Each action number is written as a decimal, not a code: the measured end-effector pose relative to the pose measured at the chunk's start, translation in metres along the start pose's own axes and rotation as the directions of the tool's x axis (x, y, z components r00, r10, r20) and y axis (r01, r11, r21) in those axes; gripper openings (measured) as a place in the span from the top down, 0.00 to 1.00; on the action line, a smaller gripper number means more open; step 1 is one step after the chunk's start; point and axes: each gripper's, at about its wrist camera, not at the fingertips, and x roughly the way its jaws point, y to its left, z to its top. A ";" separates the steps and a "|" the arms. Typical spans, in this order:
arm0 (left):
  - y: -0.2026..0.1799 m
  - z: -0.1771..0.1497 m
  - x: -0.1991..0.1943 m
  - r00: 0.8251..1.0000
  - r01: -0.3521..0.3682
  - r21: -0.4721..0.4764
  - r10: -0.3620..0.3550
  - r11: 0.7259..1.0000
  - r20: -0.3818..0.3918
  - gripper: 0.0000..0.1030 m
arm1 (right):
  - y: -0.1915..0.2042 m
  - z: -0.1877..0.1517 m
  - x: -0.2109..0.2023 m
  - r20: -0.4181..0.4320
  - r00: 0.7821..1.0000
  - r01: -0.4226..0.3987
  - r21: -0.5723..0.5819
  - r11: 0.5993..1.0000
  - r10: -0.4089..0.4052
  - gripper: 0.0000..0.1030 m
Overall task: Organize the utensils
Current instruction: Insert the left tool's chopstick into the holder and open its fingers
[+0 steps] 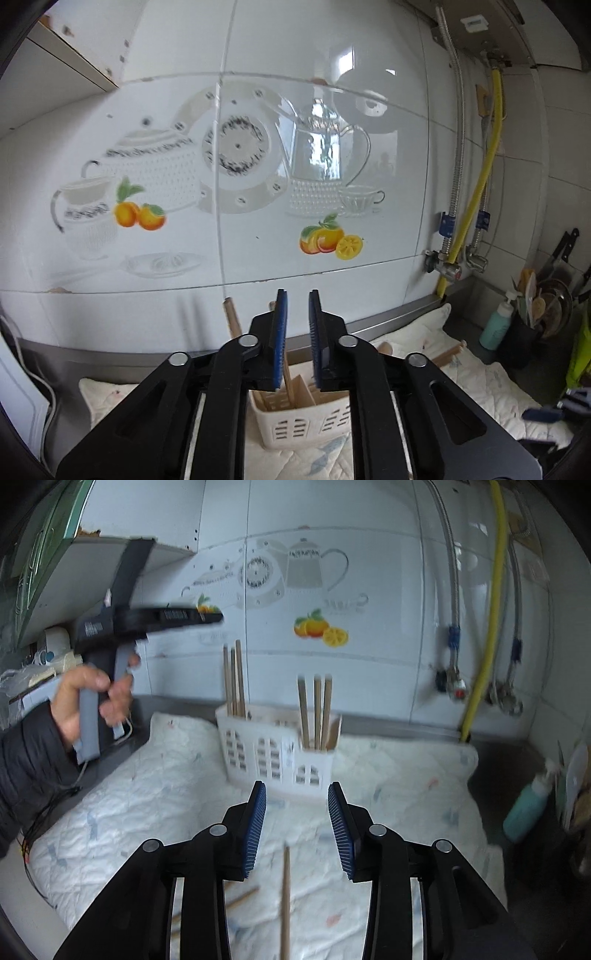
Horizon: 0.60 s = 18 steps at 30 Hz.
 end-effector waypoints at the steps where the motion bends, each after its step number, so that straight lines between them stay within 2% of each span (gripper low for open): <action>1: 0.001 -0.001 -0.006 1.000 0.000 0.000 0.000 1.000 0.001 0.83 | 0.001 -0.008 -0.002 -0.010 1.000 0.004 0.006 1.000 -0.003 0.67; 3: 0.003 -0.004 -0.024 1.000 -0.005 0.004 0.005 1.000 0.007 0.71 | 0.001 -0.027 -0.007 -0.039 0.999 0.005 0.036 0.999 -0.004 0.67; 5: 0.004 -0.009 -0.040 1.000 -0.004 0.000 0.004 1.000 0.013 0.67 | 0.001 -0.047 -0.010 -0.073 0.997 0.007 0.063 0.998 -0.002 0.67; 9: 0.007 -0.031 -0.082 1.000 0.016 -0.020 -0.016 1.000 0.010 0.66 | 0.003 -0.086 -0.015 -0.137 0.990 0.031 0.091 0.995 -0.018 0.73; 11: 0.006 -0.045 -0.100 1.000 0.023 -0.022 -0.023 0.999 0.005 0.64 | 0.003 -0.101 -0.014 -0.163 0.987 0.017 0.123 0.992 0.003 0.77; 15: 0.006 -0.089 -0.136 0.998 0.043 -0.039 -0.044 0.998 -0.034 0.56 | 0.007 -0.131 -0.014 -0.198 0.980 0.029 0.144 0.989 0.000 0.78; 18: 0.006 -0.120 -0.150 0.995 0.049 -0.050 -0.053 0.998 -0.079 0.55 | 0.010 -0.151 -0.012 -0.227 0.974 0.032 0.162 0.986 0.006 0.81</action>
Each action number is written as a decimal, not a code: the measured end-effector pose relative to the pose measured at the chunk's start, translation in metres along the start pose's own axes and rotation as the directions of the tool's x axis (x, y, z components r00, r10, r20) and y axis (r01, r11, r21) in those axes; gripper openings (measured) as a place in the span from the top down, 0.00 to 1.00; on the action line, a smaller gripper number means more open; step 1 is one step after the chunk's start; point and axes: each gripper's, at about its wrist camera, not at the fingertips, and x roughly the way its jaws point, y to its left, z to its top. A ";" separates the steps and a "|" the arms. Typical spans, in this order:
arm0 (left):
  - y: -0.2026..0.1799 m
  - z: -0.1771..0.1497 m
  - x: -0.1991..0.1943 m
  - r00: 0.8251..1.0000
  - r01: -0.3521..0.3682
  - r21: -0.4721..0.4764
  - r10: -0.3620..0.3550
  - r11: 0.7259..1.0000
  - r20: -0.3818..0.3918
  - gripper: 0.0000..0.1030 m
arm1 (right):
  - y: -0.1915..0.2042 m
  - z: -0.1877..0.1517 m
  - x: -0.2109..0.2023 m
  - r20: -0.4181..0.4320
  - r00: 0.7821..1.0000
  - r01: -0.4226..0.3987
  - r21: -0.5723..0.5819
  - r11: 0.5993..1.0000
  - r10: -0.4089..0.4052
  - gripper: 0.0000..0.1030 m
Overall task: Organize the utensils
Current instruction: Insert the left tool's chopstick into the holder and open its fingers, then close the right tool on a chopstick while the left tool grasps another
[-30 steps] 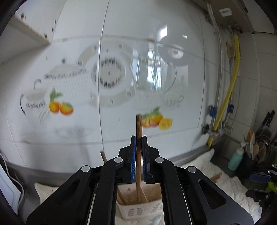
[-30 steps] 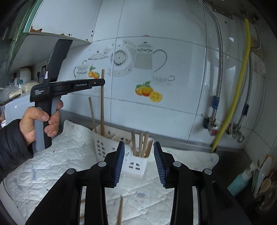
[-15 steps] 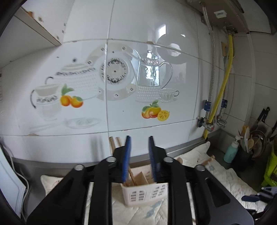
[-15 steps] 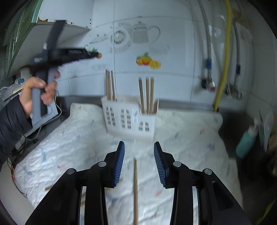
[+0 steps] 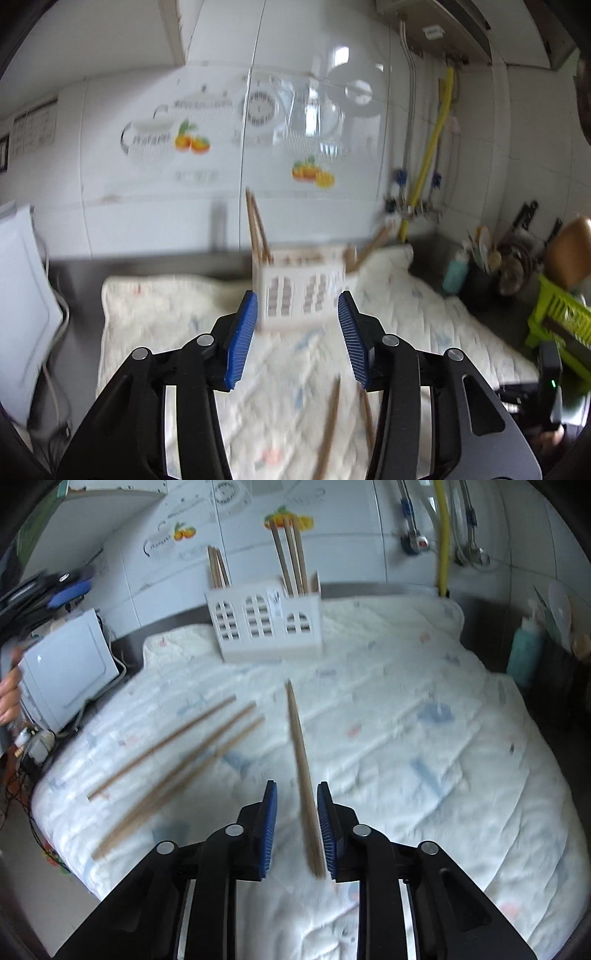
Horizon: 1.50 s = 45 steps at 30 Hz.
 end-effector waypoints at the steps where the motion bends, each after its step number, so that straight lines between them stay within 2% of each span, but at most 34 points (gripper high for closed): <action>1: 0.001 -0.011 -0.004 1.000 -0.001 -0.008 0.001 1.000 -0.013 0.54 | 0.000 -0.005 0.001 -0.003 1.000 0.010 -0.005 1.000 -0.010 0.81; 6: 0.006 -0.057 -0.011 0.996 -0.005 -0.028 0.002 1.000 -0.093 0.54 | 0.000 -0.017 0.007 -0.002 0.999 0.038 -0.013 0.999 -0.038 0.83; 10: 0.008 -0.092 -0.014 0.988 0.000 -0.033 -0.006 0.999 -0.156 0.54 | 0.001 -0.019 0.013 -0.013 0.999 0.040 -0.027 0.999 -0.040 0.88; 14: 0.005 -0.127 -0.004 0.967 0.016 -0.026 -0.022 1.000 -0.253 0.54 | 0.002 -0.021 0.017 -0.015 0.999 0.051 -0.027 0.998 -0.051 0.93; 18: -0.003 -0.149 0.006 0.950 0.044 -0.003 -0.043 0.999 -0.309 0.55 | 0.002 -0.020 0.016 -0.015 0.999 0.052 -0.018 0.998 -0.052 0.93; 20: -0.010 -0.158 0.011 0.943 0.056 0.022 -0.045 0.998 -0.330 0.60 | 0.003 -0.020 0.015 -0.014 0.999 0.052 -0.016 0.999 -0.052 0.93; 22: -0.016 -0.166 0.016 0.937 0.062 0.038 -0.045 0.997 -0.347 0.61 | 0.002 -0.020 0.015 -0.014 0.999 0.052 -0.010 0.999 -0.052 0.93; 25: -0.019 -0.173 0.021 0.930 0.060 0.057 -0.035 0.997 -0.365 0.69 | 0.002 -0.021 0.014 -0.013 0.999 0.053 -0.002 0.999 -0.053 0.93; 26: -0.018 -0.175 0.023 0.927 0.061 0.054 -0.037 0.997 -0.372 0.75 | 0.002 -0.021 0.014 -0.013 0.999 0.053 0.000 0.999 -0.053 0.93; 29: -0.017 -0.179 0.027 0.923 0.052 0.045 -0.031 0.998 -0.385 0.80 | 0.002 -0.021 0.015 -0.013 0.999 0.053 0.001 0.999 -0.053 0.93; 30: -0.016 -0.181 0.028 0.922 0.046 0.048 -0.024 0.998 -0.386 0.84 | 0.002 -0.021 0.015 -0.012 0.999 0.052 0.003 0.999 -0.052 0.93; 34: -0.018 -0.184 0.027 0.929 0.030 0.073 -0.001 0.997 -0.370 0.85 | 0.002 -0.022 0.015 -0.009 0.999 0.051 0.013 0.999 -0.051 0.93; 37: -0.019 -0.184 0.027 0.930 0.017 0.068 0.009 0.998 -0.367 0.90 | 0.003 -0.022 0.013 -0.007 0.999 0.050 0.017 0.999 -0.050 0.94; 45: -0.013 -0.169 0.015 0.948 0.041 -0.033 -0.050 0.999 -0.314 0.92 | 0.015 -0.004 -0.022 0.078 0.995 0.062 -0.028 0.998 -0.060 0.94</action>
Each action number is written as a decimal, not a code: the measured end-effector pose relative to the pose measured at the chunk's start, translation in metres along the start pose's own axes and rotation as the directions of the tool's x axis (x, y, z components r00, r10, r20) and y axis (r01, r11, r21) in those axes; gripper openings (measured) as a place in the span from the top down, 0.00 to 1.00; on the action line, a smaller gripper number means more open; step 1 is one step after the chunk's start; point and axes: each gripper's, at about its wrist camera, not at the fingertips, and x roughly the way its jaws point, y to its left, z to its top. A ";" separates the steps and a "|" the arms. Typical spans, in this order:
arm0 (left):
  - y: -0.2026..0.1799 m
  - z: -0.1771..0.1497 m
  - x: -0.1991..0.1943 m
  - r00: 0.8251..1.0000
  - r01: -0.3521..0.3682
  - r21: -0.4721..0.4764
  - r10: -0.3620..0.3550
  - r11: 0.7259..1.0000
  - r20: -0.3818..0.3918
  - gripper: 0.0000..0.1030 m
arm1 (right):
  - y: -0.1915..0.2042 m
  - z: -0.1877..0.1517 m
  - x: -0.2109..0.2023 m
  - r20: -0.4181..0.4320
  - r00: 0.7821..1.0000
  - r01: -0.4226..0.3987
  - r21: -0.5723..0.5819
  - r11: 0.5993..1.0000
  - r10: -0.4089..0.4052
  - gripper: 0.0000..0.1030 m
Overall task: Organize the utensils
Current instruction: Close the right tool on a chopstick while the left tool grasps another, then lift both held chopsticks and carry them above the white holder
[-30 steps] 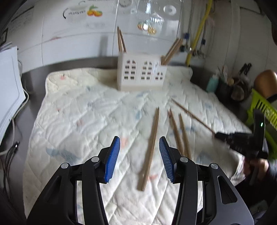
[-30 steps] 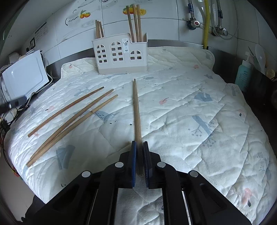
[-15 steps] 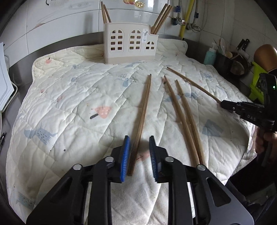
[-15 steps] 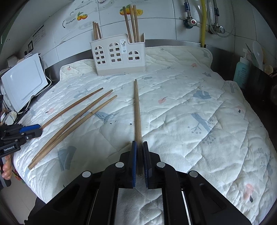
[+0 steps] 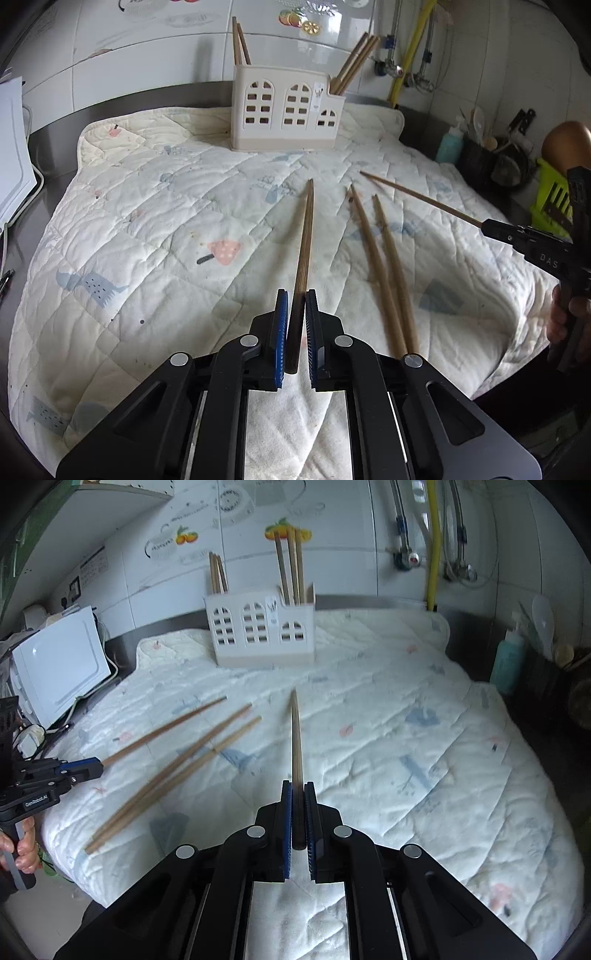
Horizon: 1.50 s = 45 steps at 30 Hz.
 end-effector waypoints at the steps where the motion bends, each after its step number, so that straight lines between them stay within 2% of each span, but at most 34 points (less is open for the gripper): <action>1: 0.000 0.002 -0.003 1.000 0.005 -0.006 -0.005 1.000 0.011 0.92 | 0.001 0.006 -0.007 0.020 1.000 0.002 -0.007 1.000 -0.002 0.94; 8: -0.008 0.028 -0.029 0.991 0.015 0.004 -0.015 1.000 0.131 0.92 | 0.004 0.051 -0.045 0.131 0.991 -0.020 -0.040 0.999 0.026 0.94; 10: -0.011 0.036 -0.029 0.990 0.010 0.019 -0.013 1.000 0.143 0.92 | 0.005 0.064 -0.050 0.156 0.987 -0.030 -0.042 0.999 0.036 0.94; 12: -0.012 0.039 -0.024 0.992 0.043 0.010 -0.044 0.999 0.117 0.92 | 0.006 0.072 -0.054 0.170 0.984 -0.043 -0.040 0.998 0.049 0.94; 14: -0.015 0.035 -0.021 0.995 0.038 0.031 -0.040 0.999 0.092 0.92 | 0.008 0.078 -0.057 0.184 0.981 -0.051 -0.044 0.998 0.059 0.94; 15: -0.016 0.032 -0.019 0.996 0.031 0.036 -0.034 0.999 0.076 0.88 | 0.009 0.081 -0.059 0.188 0.980 -0.052 -0.048 0.997 0.060 0.94; 17: -0.015 0.022 -0.013 0.999 0.038 0.037 -0.040 0.999 0.037 0.85 | 0.011 0.084 -0.060 0.194 0.979 -0.051 -0.057 0.997 0.061 0.94; 21: -0.009 0.004 -0.003 0.999 0.026 0.040 -0.025 0.999 -0.024 0.85 | 0.014 0.086 -0.061 0.197 0.978 -0.054 -0.069 0.996 0.067 0.94; 29: -0.005 -0.014 0.013 0.997 0.020 0.069 -0.014 0.997 -0.079 0.86 | 0.020 0.087 -0.059 0.193 0.979 -0.058 -0.076 0.995 0.072 0.94; 34: -0.007 -0.013 0.017 0.998 0.018 0.075 -0.014 0.997 -0.058 0.87 | 0.020 0.086 -0.059 0.190 0.979 -0.058 -0.071 0.996 0.071 0.94; 36: -0.010 -0.011 0.018 0.999 0.003 0.076 0.001 0.997 -0.054 0.94 | 0.020 0.086 -0.060 0.191 0.979 -0.059 -0.071 0.996 0.071 0.94; 42: -0.008 0.000 0.011 0.999 0.036 -0.001 -0.036 0.999 -0.016 0.95 | 0.020 0.095 -0.066 0.207 0.975 -0.065 -0.083 0.994 0.081 0.94; 45: -0.005 0.012 -0.002 0.998 0.056 -0.030 -0.055 0.998 0.033 0.95 | 0.020 0.101 -0.070 0.218 0.972 -0.071 -0.086 0.994 0.088 0.94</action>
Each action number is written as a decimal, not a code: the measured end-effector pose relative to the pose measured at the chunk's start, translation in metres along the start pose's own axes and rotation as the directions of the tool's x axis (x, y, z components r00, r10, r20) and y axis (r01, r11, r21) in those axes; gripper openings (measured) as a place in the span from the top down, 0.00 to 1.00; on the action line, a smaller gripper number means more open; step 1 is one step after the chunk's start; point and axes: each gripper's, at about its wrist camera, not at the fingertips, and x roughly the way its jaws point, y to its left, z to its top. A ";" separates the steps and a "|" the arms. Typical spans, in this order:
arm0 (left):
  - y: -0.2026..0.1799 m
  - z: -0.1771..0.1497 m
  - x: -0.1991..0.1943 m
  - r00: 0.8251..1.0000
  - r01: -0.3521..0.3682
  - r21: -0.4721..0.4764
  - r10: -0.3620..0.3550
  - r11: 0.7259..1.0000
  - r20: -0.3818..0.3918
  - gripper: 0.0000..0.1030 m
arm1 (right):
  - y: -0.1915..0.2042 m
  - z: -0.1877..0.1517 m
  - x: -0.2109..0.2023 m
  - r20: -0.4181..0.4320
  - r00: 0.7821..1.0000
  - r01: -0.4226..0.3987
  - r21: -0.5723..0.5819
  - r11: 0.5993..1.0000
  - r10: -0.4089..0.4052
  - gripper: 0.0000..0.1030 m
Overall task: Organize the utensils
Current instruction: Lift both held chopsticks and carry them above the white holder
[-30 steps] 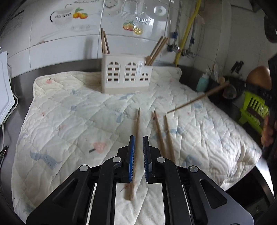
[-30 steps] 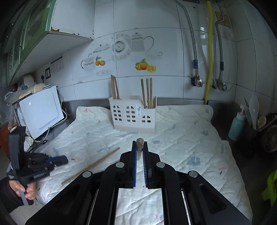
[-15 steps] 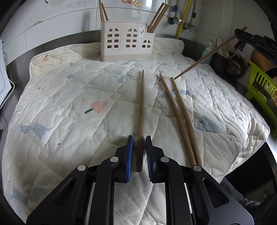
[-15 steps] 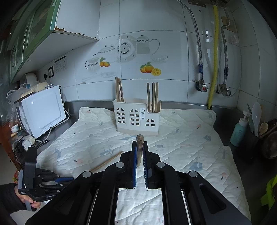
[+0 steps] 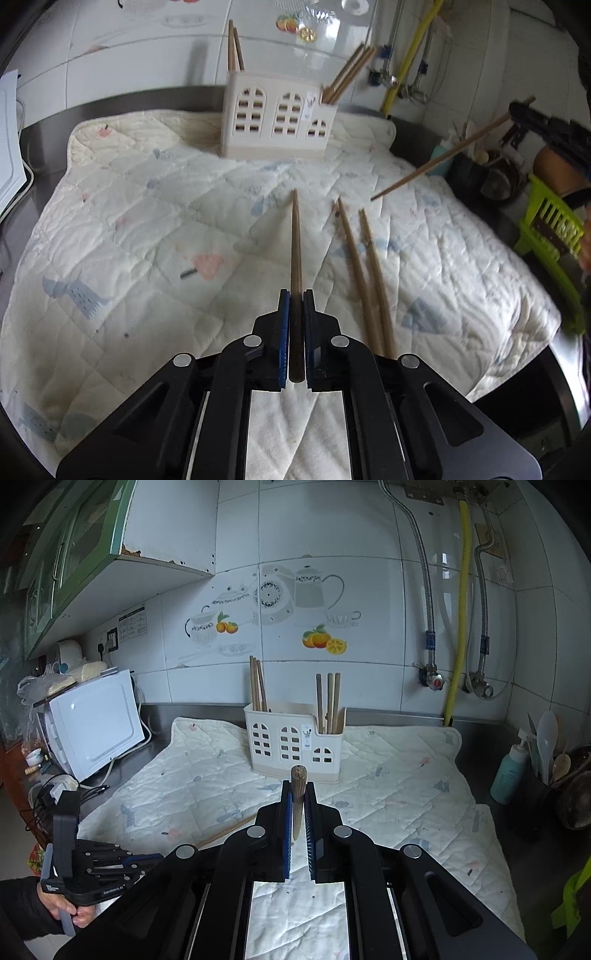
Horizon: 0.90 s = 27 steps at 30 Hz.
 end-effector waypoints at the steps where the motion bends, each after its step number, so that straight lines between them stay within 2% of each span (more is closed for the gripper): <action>1: 0.000 0.004 -0.002 1.000 0.003 -0.004 -0.003 1.000 0.011 0.95 | 0.000 0.003 -0.001 0.005 1.000 -0.005 0.002 1.000 0.005 0.94; 7: 0.001 0.031 -0.013 0.996 0.010 -0.015 -0.008 1.000 0.090 0.95 | 0.002 0.020 -0.003 0.034 0.999 -0.022 -0.007 1.000 0.022 0.94; 19: -0.005 0.064 -0.002 0.989 0.024 -0.004 -0.023 1.000 0.149 0.95 | 0.011 0.049 0.007 0.060 0.997 -0.034 -0.058 0.998 0.037 0.94; 27: -0.007 0.113 -0.005 0.981 0.026 0.022 -0.030 0.999 0.192 0.95 | 0.007 0.090 0.025 0.072 0.996 -0.049 -0.082 0.995 0.055 0.94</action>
